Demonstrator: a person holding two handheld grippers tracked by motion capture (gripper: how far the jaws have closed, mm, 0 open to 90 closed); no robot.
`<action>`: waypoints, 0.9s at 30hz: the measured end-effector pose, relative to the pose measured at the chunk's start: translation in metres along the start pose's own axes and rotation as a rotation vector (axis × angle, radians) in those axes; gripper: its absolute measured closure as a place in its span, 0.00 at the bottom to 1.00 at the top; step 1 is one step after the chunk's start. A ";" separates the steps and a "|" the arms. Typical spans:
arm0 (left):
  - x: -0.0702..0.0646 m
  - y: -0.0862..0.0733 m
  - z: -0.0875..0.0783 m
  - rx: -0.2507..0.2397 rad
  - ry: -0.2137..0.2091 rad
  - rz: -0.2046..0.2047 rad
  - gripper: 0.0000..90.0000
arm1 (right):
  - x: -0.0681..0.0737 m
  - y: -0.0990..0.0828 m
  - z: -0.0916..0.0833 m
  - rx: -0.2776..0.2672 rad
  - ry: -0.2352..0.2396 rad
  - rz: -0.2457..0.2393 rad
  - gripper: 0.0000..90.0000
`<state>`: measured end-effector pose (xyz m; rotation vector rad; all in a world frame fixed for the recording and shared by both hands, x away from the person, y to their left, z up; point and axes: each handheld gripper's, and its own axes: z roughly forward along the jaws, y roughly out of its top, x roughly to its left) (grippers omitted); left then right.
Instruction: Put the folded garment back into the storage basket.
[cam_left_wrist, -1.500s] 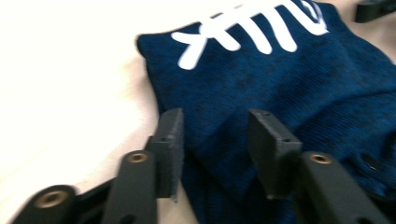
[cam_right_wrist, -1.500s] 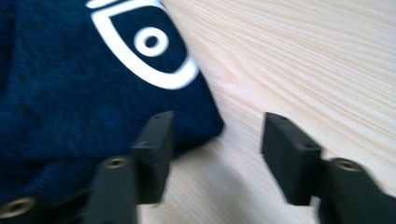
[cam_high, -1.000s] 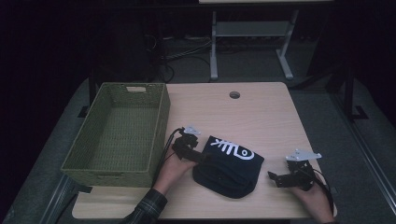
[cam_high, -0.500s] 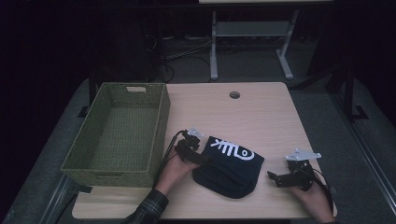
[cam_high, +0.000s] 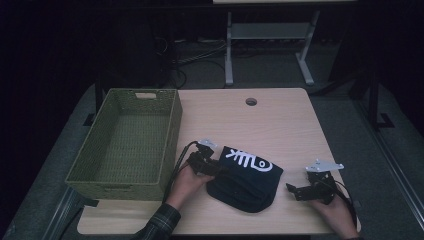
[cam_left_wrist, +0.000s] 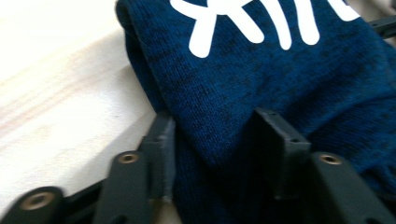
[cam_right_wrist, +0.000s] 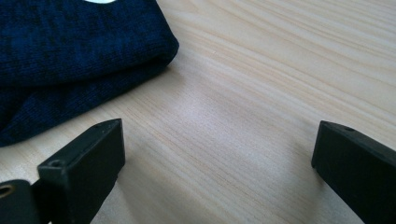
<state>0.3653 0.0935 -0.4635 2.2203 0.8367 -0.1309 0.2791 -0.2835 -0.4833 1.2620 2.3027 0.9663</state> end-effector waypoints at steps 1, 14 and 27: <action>0.000 0.000 0.000 0.002 -0.004 -0.002 0.64 | 0.000 0.000 0.000 0.000 0.000 0.000 0.03; -0.013 0.008 -0.002 0.049 0.048 0.073 0.82 | 0.000 0.000 0.000 0.001 0.001 0.000 0.03; -0.022 0.019 -0.017 0.048 0.050 0.071 0.87 | 0.000 0.000 0.000 0.001 0.000 0.001 0.03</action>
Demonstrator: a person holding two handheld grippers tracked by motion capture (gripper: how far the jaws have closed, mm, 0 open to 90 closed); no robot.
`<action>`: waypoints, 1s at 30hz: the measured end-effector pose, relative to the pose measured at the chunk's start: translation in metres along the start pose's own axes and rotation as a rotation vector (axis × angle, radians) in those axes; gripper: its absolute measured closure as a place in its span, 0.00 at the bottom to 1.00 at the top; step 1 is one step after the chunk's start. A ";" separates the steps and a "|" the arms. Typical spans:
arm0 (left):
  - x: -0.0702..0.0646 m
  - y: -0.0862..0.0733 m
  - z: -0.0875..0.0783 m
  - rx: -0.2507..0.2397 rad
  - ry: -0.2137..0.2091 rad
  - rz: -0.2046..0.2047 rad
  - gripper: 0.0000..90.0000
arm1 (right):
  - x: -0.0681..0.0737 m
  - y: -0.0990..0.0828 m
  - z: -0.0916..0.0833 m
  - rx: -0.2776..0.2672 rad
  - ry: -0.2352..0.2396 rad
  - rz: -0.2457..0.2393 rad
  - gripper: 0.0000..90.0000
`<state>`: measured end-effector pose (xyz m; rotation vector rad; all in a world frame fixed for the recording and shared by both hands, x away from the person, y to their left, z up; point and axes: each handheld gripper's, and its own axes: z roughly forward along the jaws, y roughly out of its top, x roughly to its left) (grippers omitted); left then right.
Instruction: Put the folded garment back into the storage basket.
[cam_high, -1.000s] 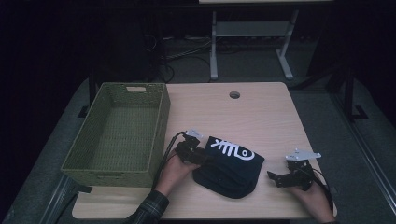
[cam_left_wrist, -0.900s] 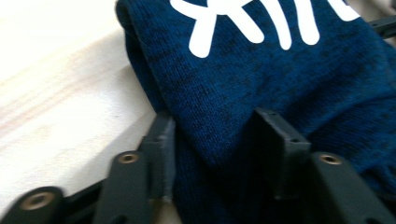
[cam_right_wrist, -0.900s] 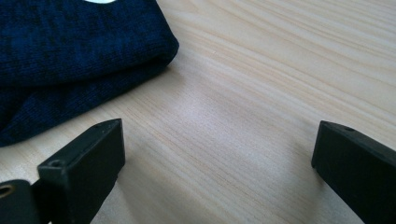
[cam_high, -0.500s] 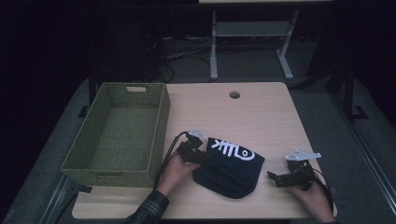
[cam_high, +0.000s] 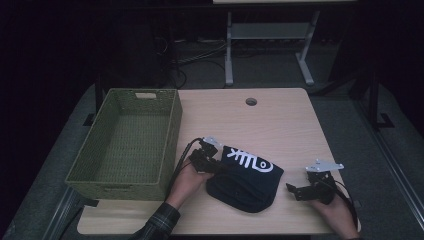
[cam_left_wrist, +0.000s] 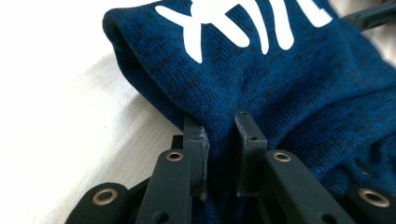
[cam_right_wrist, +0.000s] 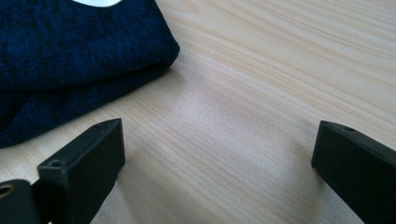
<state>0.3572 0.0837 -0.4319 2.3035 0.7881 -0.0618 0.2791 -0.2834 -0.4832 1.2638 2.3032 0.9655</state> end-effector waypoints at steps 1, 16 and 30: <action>-0.002 0.004 -0.005 -0.004 0.005 0.001 0.87 | 0.000 0.000 0.000 0.000 0.000 0.001 0.03; -0.017 0.027 -0.052 -0.003 -0.016 0.030 0.87 | 0.000 0.000 0.000 0.002 0.000 0.004 0.03; -0.020 0.046 -0.105 -0.007 -0.017 0.054 0.87 | 0.000 0.000 0.000 0.002 0.002 0.005 0.03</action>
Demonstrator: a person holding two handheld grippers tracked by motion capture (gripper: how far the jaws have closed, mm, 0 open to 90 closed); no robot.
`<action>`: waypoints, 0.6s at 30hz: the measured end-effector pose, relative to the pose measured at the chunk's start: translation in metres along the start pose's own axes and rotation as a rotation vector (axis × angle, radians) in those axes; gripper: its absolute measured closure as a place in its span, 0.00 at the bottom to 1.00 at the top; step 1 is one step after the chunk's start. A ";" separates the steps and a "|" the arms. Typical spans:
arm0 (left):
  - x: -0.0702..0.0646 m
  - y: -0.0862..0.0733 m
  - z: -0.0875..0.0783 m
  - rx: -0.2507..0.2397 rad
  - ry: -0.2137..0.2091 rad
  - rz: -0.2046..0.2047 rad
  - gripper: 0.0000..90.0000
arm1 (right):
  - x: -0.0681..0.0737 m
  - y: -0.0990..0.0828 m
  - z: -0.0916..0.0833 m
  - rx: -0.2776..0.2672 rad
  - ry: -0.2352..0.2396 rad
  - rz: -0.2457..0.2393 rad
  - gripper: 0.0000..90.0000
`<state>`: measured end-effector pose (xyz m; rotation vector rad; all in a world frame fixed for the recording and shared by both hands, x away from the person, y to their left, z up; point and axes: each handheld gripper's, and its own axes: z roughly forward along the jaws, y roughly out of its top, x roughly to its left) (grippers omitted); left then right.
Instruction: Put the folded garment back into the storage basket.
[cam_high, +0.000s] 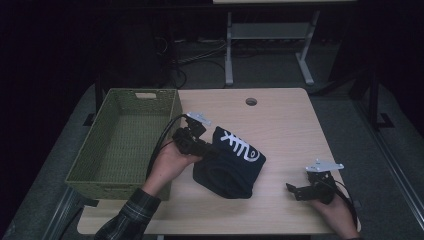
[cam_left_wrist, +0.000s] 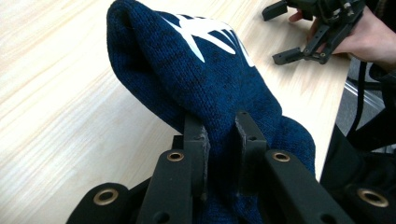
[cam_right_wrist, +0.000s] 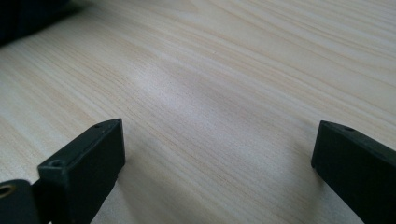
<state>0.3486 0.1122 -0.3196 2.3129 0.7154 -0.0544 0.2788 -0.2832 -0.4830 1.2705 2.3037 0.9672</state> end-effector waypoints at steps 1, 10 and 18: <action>0.000 0.001 -0.003 0.004 0.004 0.003 0.87 | 0.000 0.000 0.000 0.000 0.000 0.000 0.03; -0.002 0.007 -0.039 -0.004 0.042 0.014 0.87 | 0.000 0.000 0.000 -0.001 -0.001 0.000 0.03; -0.002 0.013 -0.071 -0.021 0.077 0.015 0.87 | 0.000 0.000 0.000 0.000 -0.001 0.000 0.03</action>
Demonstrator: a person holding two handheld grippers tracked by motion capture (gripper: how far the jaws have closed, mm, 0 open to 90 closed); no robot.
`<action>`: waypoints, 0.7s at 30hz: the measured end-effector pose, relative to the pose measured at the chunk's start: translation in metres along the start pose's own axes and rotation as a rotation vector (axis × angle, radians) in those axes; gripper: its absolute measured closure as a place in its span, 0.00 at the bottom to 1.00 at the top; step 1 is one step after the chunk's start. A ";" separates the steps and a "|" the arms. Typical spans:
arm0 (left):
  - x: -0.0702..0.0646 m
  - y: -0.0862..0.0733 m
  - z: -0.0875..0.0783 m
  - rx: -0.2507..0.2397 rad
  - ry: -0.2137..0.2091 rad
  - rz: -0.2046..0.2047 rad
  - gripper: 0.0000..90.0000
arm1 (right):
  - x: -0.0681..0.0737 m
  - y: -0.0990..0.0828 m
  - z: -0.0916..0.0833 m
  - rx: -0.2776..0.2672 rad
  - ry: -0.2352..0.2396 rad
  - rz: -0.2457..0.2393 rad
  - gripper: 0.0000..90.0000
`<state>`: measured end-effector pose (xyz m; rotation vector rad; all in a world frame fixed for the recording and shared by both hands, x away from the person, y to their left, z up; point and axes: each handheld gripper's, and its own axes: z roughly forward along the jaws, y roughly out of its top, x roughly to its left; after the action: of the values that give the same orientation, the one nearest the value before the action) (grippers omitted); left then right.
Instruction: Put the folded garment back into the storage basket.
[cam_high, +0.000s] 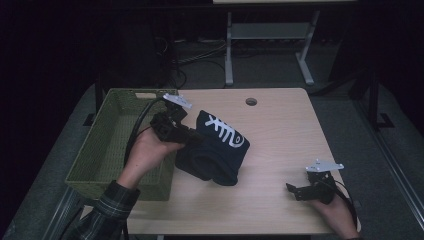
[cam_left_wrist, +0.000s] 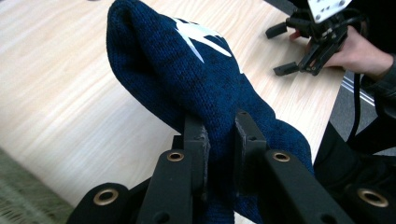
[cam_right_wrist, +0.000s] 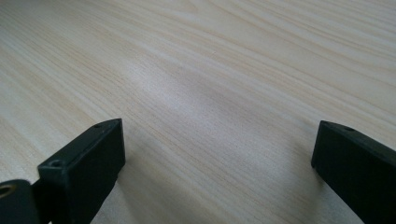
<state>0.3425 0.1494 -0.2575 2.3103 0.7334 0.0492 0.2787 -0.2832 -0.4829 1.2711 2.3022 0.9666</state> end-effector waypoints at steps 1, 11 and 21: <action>0.000 0.002 -0.008 -0.016 0.009 -0.008 0.87 | 0.000 0.000 0.000 0.000 -0.001 0.001 0.03; 0.005 0.004 -0.044 -0.042 0.054 -0.028 0.87 | 0.000 0.000 0.000 0.000 -0.001 0.002 0.03; 0.015 -0.003 -0.072 -0.052 0.079 -0.058 0.87 | 0.000 0.000 0.000 0.001 -0.006 0.010 0.03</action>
<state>0.3368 0.2035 -0.2072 2.2466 0.8296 0.1326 0.2788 -0.2831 -0.4829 1.2858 2.2935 0.9642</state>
